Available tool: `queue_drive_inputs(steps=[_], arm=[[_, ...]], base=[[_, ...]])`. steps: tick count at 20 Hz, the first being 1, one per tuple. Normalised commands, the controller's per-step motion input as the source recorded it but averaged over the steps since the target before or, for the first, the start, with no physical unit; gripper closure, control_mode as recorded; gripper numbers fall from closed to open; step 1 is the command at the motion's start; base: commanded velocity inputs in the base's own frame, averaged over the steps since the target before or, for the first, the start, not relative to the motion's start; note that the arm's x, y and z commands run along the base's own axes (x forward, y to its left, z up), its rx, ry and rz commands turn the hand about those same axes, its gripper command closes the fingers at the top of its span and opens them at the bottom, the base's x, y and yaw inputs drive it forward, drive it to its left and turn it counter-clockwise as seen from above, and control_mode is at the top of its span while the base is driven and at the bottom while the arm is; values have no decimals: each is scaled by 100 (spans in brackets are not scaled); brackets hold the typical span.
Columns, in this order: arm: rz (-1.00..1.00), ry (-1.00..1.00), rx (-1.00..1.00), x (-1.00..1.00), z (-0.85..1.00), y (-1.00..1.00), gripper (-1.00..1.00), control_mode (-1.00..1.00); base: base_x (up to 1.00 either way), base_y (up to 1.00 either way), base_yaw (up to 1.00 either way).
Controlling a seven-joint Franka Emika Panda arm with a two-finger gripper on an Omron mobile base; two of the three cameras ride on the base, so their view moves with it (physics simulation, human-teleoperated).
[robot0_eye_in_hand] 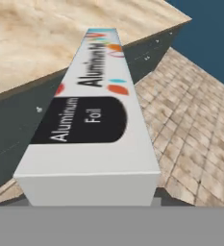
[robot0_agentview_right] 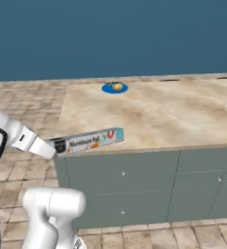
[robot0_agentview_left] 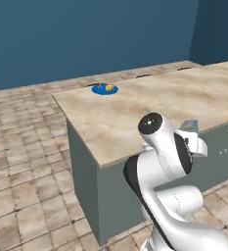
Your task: Retrieve the tupperware and aluminum foil from the cabinet and place them on the dining counter near the plate with potato and mushroom to prepare for storing leftovers.
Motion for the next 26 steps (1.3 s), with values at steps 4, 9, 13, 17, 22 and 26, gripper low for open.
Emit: queue_drive_inputs(steps=[4, 9, 13, 17, 22, 26], arm=[[0, 0, 0, 0, 0, 0, 100, 100], [0, 0, 0, 0, 0, 0, 100, 100], [0, 0, 0, 0, 0, 0, 100, 100], [0, 0, 0, 0, 0, 0, 100, 100], [0, 0, 0, 0, 0, 0, 100, 100], [0, 0, 0, 0, 0, 0, 100, 100]], base=[[0, 100, 51], [6, 100, 39], [65, 100, 21], [100, 88, -12], [100, 67, -35], [100, 53, -44]])
